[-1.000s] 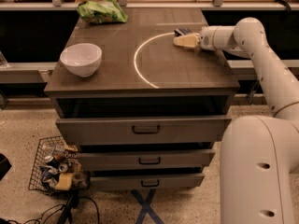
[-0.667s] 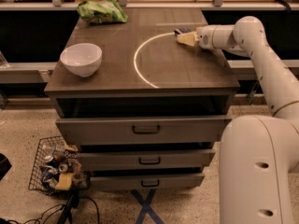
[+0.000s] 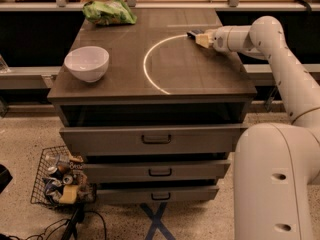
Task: Move rxbar blueberry near white bowl
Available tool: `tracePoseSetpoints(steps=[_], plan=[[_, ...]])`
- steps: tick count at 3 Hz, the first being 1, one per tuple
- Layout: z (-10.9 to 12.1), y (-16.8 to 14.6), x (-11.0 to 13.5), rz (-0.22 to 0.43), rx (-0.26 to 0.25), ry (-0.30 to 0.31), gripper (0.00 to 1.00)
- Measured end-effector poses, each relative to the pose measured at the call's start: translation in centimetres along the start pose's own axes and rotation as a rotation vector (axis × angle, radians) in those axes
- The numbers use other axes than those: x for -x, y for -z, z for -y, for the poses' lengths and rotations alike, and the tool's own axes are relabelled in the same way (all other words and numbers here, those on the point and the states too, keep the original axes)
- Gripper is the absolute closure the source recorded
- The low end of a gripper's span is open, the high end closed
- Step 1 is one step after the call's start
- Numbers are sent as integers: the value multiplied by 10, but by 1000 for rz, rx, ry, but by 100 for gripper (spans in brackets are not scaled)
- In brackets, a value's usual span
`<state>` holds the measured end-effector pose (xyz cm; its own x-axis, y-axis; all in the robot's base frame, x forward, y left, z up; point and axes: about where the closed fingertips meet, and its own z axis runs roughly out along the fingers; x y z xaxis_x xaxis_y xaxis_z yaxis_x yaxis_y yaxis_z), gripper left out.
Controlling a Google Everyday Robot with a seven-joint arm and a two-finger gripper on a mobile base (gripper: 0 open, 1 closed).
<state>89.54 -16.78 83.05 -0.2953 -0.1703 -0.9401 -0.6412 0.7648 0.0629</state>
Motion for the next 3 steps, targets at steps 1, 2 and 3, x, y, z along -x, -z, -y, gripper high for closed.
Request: tracePoseSetpoints(steps=[1,2,3], plan=[[0,0,0,0,0,0,100],[-3,1,7,4,-2,16,100],[-31,13,71,34,-23,152,100]])
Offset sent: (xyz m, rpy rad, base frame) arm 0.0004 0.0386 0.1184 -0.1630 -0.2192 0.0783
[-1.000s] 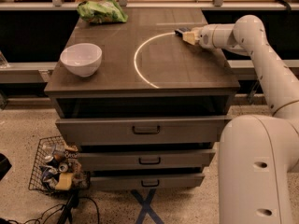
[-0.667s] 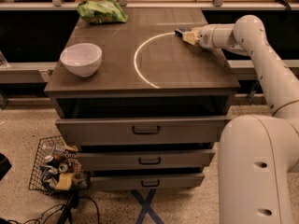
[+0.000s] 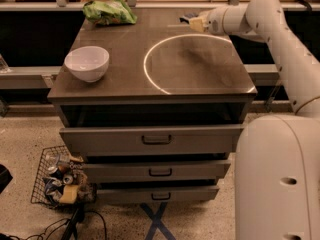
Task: Move rxbar blueberry near white bowl
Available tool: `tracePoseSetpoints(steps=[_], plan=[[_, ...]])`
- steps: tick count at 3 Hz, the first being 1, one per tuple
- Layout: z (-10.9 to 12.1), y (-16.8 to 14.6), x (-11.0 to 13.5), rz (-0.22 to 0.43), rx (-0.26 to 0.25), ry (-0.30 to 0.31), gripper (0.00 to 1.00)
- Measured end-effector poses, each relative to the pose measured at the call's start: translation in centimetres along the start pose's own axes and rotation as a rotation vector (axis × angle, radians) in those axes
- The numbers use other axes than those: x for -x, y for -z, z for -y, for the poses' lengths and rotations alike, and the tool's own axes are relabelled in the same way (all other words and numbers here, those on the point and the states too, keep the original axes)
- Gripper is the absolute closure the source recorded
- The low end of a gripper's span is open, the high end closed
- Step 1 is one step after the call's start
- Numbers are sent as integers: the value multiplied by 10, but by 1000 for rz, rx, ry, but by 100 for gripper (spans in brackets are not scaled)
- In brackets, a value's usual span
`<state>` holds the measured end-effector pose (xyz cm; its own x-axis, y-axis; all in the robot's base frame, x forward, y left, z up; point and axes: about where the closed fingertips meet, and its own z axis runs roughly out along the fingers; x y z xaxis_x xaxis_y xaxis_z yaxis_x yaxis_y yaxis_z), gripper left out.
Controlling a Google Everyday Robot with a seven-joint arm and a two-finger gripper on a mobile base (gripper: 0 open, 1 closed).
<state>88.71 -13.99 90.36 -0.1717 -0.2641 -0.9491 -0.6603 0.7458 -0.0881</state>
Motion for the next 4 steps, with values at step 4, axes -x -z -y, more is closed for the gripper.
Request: tracePoseSetpoints(steps=[4], plan=[[-121,45,91,164,25,259,100]])
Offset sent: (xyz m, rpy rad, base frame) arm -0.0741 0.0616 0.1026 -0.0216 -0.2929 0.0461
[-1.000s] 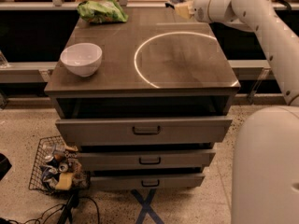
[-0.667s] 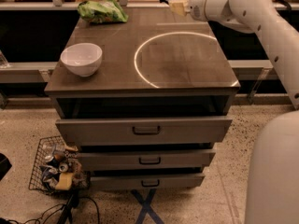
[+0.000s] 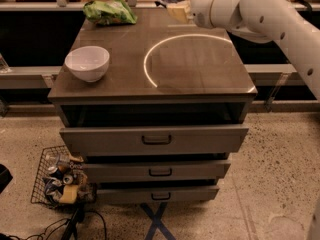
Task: Move rxbar blueberry near white bowl
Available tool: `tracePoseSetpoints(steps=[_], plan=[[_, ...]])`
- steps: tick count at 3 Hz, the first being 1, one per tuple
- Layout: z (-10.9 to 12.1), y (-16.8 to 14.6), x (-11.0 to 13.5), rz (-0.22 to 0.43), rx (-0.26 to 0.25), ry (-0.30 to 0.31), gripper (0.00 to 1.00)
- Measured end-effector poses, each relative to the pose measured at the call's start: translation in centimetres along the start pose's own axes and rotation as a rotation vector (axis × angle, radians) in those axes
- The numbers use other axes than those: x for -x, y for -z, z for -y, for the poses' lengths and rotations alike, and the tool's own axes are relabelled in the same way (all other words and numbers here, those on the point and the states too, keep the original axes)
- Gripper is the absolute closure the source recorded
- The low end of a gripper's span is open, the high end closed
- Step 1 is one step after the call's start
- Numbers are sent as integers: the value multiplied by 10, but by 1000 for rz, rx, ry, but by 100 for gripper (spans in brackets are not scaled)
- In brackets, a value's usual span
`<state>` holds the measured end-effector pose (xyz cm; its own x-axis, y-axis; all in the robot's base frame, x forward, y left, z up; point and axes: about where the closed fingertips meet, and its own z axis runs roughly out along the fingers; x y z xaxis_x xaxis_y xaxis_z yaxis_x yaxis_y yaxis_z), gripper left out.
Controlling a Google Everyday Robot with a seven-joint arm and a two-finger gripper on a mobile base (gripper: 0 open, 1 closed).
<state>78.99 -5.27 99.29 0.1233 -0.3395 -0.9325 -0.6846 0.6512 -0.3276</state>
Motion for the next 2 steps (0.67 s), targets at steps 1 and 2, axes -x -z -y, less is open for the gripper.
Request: tracePoseSetpoints(steps=[1,2], plan=[[-36,5,0,-2,81,37,100],[-67,2,-9,-7,210,60,100]])
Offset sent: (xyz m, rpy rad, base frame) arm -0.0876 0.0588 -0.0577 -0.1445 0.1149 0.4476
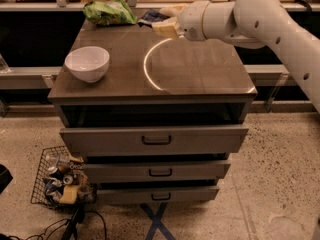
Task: Move rxbar blueberry near white bowl
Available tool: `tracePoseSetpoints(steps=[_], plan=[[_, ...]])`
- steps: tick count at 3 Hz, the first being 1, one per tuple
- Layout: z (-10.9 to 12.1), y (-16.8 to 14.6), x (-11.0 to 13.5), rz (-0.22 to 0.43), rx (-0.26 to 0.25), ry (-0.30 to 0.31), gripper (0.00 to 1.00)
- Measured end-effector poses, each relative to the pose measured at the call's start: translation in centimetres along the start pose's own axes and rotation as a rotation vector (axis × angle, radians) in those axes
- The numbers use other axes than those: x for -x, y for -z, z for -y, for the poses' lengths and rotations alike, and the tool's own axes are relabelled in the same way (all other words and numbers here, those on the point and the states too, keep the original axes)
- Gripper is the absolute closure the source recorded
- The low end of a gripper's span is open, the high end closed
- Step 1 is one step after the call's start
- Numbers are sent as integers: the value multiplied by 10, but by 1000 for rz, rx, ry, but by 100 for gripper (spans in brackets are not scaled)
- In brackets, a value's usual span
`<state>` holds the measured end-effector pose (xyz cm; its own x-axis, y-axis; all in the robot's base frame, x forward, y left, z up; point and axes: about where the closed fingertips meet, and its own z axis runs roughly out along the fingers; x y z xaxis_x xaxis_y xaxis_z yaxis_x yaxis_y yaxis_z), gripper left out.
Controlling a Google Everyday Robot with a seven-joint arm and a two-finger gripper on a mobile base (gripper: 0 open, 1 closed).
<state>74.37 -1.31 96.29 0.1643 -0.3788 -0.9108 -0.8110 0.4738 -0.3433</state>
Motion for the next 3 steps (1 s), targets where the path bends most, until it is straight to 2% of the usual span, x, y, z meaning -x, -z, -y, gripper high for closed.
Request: tracePoseSetpoints(steps=[2,3], plan=[[-50,-26,-19,-1,323,-46,100],[-92,-29,-28,15,557,-65,100]])
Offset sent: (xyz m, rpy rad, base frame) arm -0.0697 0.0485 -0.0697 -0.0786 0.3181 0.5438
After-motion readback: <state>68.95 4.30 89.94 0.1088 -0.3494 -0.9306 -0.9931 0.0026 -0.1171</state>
